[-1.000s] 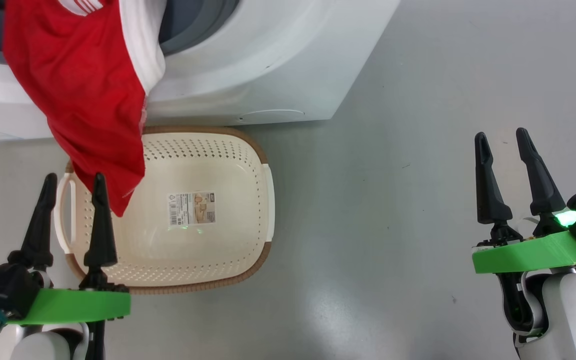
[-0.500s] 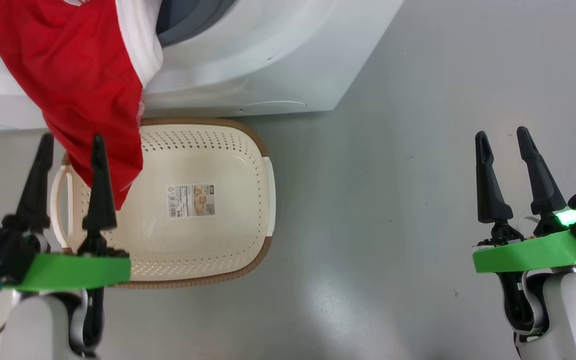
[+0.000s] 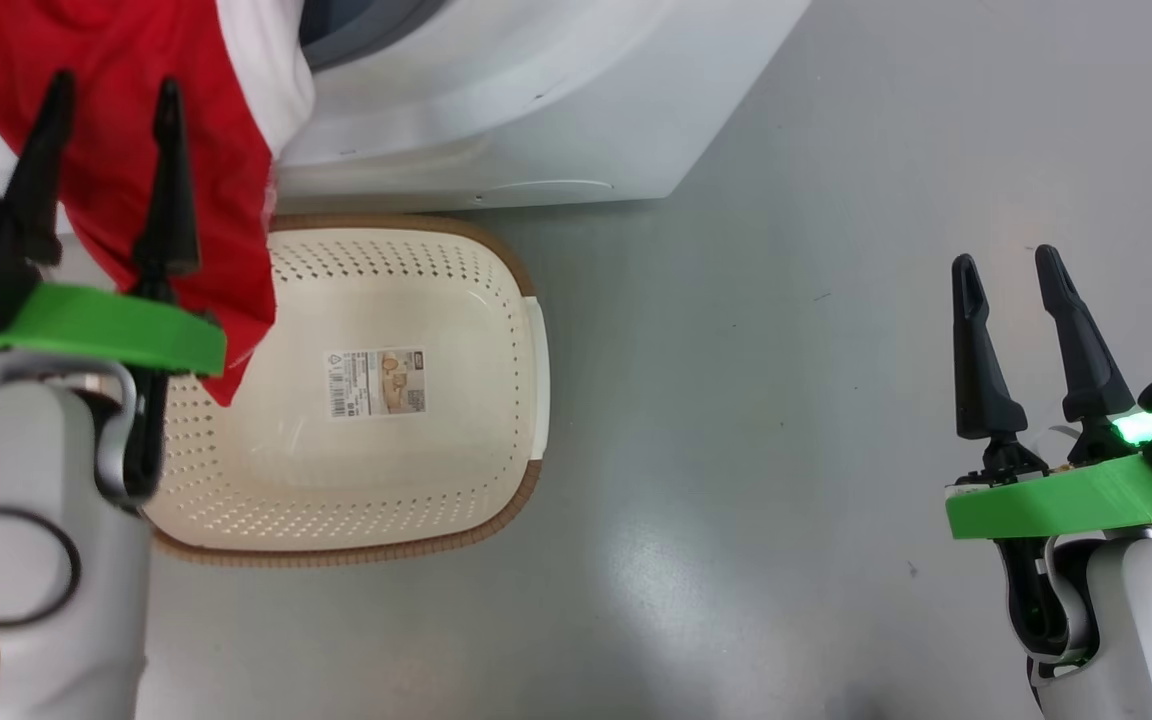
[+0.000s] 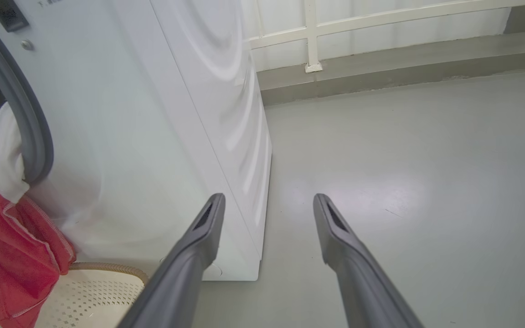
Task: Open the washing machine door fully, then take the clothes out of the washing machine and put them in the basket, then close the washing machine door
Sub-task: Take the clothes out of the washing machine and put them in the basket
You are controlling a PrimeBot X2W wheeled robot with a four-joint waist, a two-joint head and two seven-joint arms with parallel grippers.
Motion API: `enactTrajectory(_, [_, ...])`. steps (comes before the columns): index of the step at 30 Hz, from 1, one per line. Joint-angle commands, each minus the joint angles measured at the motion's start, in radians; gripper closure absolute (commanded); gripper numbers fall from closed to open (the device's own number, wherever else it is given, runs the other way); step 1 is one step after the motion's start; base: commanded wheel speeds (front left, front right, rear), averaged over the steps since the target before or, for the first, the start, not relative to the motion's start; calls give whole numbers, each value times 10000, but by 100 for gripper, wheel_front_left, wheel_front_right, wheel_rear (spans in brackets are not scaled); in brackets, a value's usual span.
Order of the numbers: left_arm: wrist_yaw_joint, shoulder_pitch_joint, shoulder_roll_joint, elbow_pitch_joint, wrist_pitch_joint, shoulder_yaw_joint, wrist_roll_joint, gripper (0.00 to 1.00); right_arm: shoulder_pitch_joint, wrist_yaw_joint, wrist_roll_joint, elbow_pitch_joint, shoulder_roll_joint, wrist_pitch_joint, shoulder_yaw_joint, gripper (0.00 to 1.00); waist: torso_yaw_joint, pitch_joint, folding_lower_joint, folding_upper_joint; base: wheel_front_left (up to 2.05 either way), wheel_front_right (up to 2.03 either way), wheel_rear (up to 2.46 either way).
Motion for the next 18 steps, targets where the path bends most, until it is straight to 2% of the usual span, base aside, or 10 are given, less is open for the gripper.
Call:
enactTrajectory(1, [8, -230, 487, -47, -38, 168, -46, 0, -65, 65, 58, -233, -37, -65, 253, 0, -54, 44, 0, 0, 0, 0, 0])
enactTrajectory(18, [8, -3280, 1168, 4173, 10, -1350, -482, 0, -156, 65, 193, -245, -37, -65, 301, 0, -295, 190, 0, 0, 0, 0, 0])
